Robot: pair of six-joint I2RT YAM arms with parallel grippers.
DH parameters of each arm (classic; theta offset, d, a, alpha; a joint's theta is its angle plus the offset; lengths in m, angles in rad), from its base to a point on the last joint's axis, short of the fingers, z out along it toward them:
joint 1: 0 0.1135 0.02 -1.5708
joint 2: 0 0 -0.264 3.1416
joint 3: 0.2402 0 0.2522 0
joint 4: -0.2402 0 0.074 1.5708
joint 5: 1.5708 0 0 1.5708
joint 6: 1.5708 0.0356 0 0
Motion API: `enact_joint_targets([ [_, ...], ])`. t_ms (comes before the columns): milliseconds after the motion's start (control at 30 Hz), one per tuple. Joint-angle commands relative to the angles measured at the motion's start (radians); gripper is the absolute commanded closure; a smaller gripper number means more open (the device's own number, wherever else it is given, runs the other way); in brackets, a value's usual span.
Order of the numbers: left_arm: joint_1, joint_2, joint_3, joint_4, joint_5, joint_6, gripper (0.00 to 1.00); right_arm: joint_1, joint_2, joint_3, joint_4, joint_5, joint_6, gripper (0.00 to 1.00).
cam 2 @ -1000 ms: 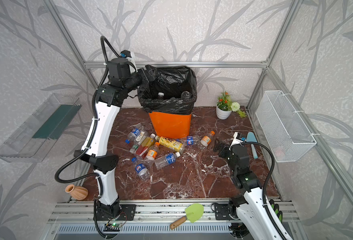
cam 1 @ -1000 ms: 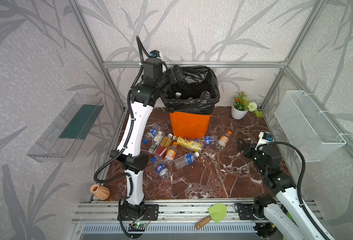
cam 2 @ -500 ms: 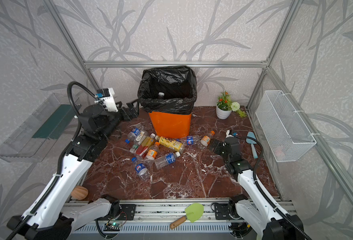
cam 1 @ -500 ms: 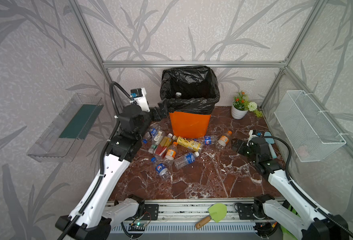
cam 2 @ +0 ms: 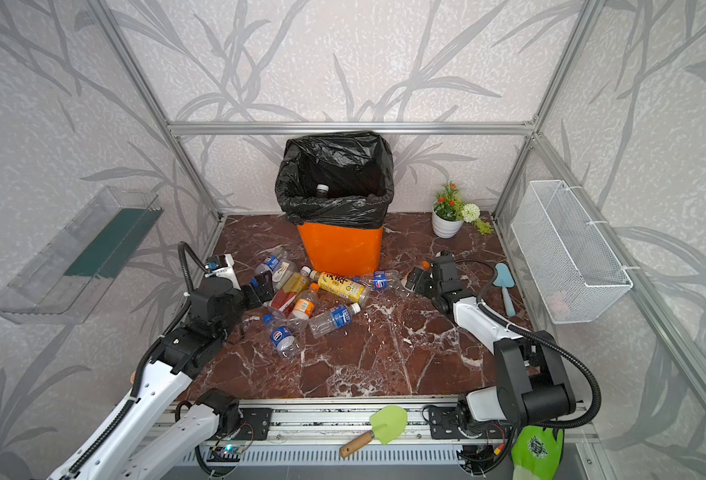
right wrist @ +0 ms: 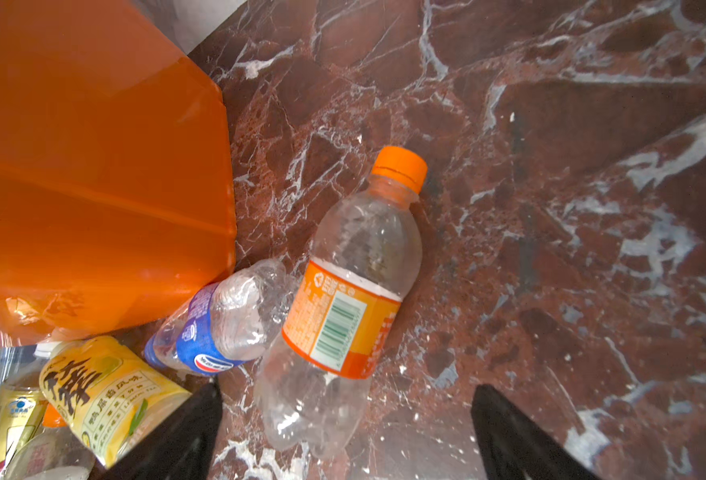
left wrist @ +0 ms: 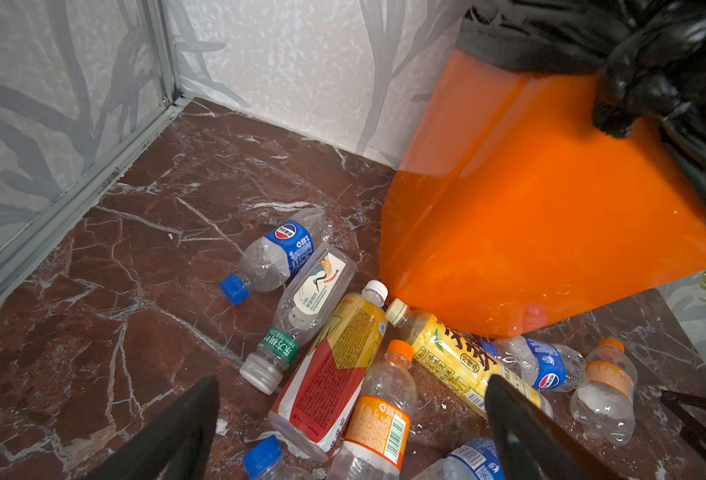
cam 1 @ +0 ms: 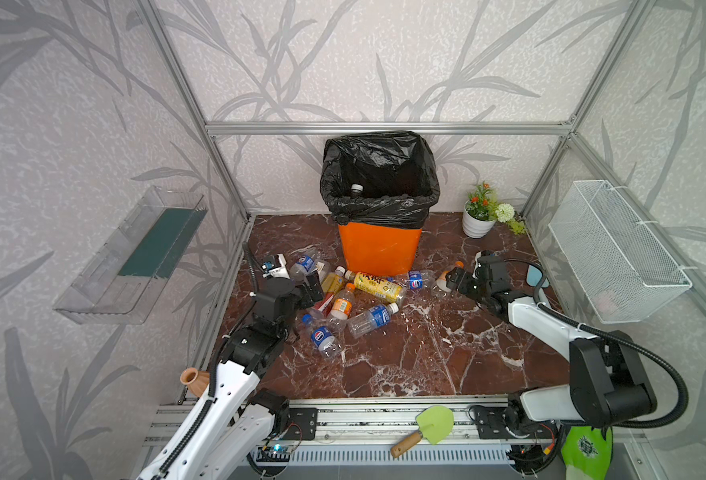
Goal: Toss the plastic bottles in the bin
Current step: 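Lower the left gripper to the pile while the right gripper reaches for an orange-capped bottle, then grasp the clear orange-capped bottle with the right gripper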
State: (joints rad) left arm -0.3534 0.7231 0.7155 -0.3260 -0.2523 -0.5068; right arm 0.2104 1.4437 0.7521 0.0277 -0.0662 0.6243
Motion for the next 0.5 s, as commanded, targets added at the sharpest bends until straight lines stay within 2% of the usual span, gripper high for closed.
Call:
enact_joint_targets([
  [0,0.002,-0.015,0.000,0.020,-0.048,-0.013,0.01,-0.003,0.066,0.059,0.024,-0.041,0.006,0.08],
  [300,0.005,0.016,0.021,0.003,-0.021,0.000,0.01,-0.006,0.207,0.143,-0.035,-0.032,0.079,0.14],
  [467,0.008,0.025,0.025,0.002,-0.015,0.017,0.01,-0.006,0.254,0.146,-0.005,-0.036,0.090,0.16],
])
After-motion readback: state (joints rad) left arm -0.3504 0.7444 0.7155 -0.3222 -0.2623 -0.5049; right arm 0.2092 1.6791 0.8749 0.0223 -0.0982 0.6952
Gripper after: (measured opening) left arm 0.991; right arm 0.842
